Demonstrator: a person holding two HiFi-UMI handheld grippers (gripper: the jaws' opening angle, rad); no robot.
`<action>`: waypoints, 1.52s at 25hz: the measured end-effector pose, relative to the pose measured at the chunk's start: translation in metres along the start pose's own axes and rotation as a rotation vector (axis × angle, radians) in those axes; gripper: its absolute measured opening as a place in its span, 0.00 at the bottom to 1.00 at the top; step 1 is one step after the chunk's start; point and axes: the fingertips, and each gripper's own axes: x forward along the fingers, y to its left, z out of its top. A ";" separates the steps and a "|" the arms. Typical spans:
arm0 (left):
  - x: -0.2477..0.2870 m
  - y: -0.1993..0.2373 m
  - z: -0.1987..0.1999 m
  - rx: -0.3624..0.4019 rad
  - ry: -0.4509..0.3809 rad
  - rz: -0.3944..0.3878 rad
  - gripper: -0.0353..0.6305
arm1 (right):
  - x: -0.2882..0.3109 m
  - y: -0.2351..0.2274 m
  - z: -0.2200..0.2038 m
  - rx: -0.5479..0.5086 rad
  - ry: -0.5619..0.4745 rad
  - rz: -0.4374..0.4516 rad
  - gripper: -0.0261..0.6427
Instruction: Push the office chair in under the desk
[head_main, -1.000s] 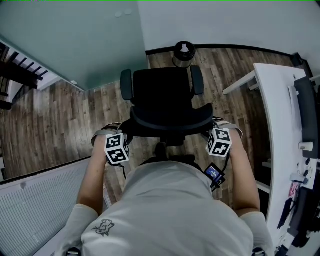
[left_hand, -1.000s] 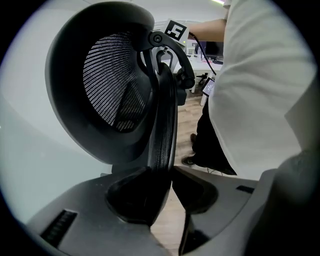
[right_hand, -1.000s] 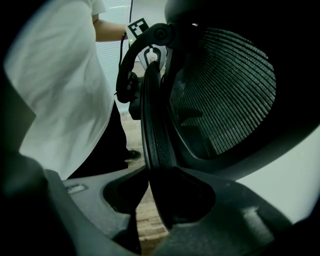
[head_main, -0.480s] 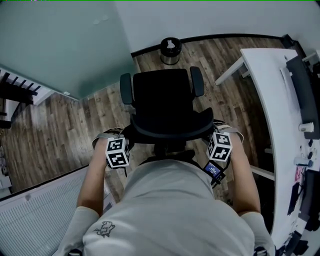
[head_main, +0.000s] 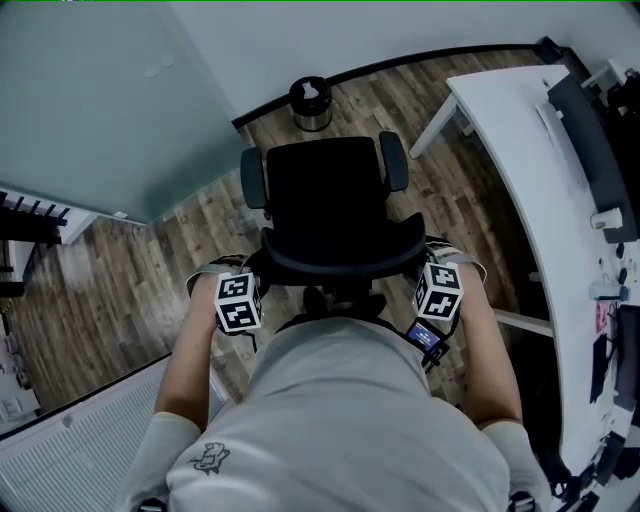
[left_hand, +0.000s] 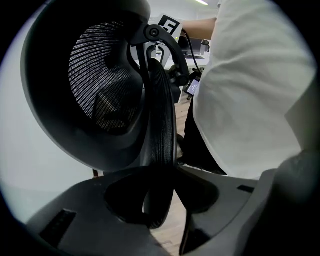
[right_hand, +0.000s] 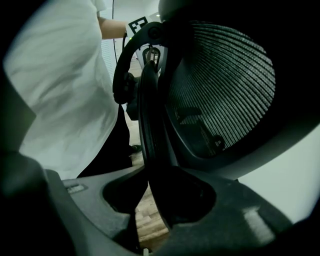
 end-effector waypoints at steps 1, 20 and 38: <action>0.001 0.006 0.005 0.007 0.002 0.005 0.28 | -0.001 -0.001 -0.005 0.011 0.001 -0.004 0.26; 0.057 0.096 0.189 0.250 -0.019 0.066 0.26 | -0.044 -0.009 -0.180 0.290 0.044 -0.107 0.25; 0.115 0.133 0.394 0.571 -0.022 0.120 0.26 | -0.093 0.035 -0.347 0.565 0.086 -0.236 0.25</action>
